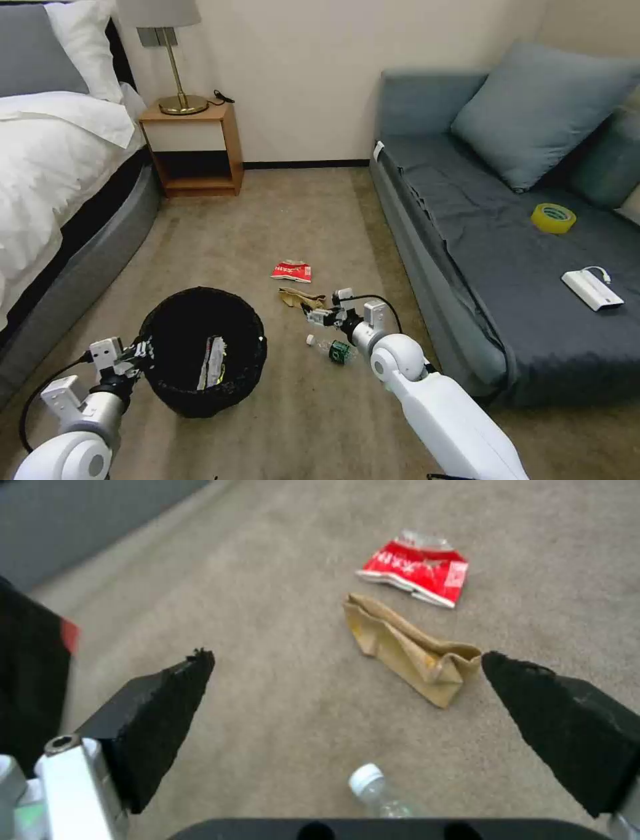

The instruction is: Pick up the trash bin, then pick up the garbage on the floor and place it into the trash bin.

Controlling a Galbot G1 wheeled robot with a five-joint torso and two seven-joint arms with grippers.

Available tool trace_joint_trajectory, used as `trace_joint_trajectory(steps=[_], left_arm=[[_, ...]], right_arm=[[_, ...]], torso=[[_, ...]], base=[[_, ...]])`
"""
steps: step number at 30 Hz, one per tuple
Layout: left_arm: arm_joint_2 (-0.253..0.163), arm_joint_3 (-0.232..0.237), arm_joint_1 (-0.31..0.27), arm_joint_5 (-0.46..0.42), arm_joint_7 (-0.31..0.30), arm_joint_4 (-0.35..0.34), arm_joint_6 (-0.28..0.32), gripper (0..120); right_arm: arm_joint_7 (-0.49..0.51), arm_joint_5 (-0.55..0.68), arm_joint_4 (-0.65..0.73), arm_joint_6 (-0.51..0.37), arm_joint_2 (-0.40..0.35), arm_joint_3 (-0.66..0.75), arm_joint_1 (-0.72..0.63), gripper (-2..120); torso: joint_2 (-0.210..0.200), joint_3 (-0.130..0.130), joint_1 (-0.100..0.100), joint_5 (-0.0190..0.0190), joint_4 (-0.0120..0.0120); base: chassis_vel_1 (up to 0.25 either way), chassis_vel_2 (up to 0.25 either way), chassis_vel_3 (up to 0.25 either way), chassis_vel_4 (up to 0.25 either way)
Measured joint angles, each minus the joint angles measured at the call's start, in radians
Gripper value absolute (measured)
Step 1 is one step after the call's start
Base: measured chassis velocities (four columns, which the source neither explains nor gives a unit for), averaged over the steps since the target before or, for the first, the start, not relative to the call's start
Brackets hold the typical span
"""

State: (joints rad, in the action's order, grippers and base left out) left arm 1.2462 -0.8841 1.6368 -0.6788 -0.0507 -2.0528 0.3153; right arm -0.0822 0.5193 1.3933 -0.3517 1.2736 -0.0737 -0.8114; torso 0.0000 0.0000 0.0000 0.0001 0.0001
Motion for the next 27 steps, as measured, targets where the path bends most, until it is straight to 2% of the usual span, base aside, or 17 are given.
trace_joint_trajectory(steps=[7,11,16,27], left_arm=[[-0.015,-0.017,0.006,-0.018,0.004,0.014,-0.011,4],[-0.027,-0.023,0.003,-0.023,0.007,0.027,-0.014,4],[-0.029,-0.022,-0.008,-0.023,0.009,0.033,-0.014,4],[-0.024,-0.019,-0.025,-0.019,0.012,0.035,-0.012,4]], right_arm=[[-0.102,-0.110,-0.146,-0.008,0.016,-0.032,0.086,100],[-0.195,-0.259,-0.306,0.007,0.021,-0.079,0.164,100],[-0.255,-0.363,-0.428,0.036,0.029,-0.119,0.204,100],[-0.323,-0.475,-0.616,0.111,0.065,-0.140,0.240,100]], torso=[[0.000,0.000,0.000,0.0000,0.0000],[0.000,0.000,0.000,-0.0001,0.0000],[0.000,0.000,0.000,-0.0001,-0.0001],[0.000,0.000,0.000,-0.0001,-0.0001]], base=[[0.000,0.000,0.000,0.000],[0.000,0.000,0.000,0.000],[0.000,0.000,0.000,0.000],[0.000,0.000,0.000,0.000]])
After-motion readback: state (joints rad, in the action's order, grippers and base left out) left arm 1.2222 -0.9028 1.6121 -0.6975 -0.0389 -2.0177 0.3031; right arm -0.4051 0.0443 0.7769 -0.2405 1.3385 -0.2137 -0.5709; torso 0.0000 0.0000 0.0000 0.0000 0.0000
